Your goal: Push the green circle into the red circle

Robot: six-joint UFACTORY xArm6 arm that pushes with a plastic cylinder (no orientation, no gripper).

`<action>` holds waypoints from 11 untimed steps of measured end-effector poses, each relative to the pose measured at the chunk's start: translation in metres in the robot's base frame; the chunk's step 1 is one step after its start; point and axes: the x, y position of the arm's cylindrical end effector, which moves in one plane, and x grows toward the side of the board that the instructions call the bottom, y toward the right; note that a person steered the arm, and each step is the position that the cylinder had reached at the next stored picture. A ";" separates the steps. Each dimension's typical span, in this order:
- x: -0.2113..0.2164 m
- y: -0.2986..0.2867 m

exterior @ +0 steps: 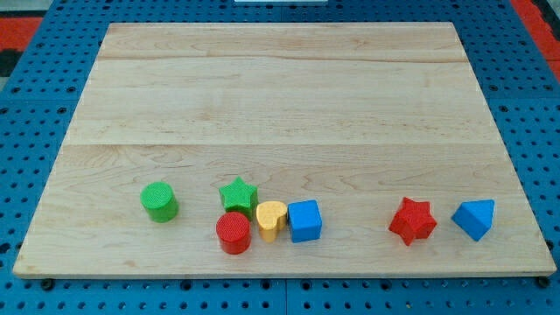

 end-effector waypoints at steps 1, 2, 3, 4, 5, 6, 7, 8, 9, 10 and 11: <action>-0.007 -0.051; -0.038 -0.077; -0.076 -0.078; -0.126 -0.180; -0.136 -0.345; -0.128 -0.501; -0.102 -0.565; -0.076 -0.508; -0.066 -0.489; -0.053 -0.505; -0.037 -0.478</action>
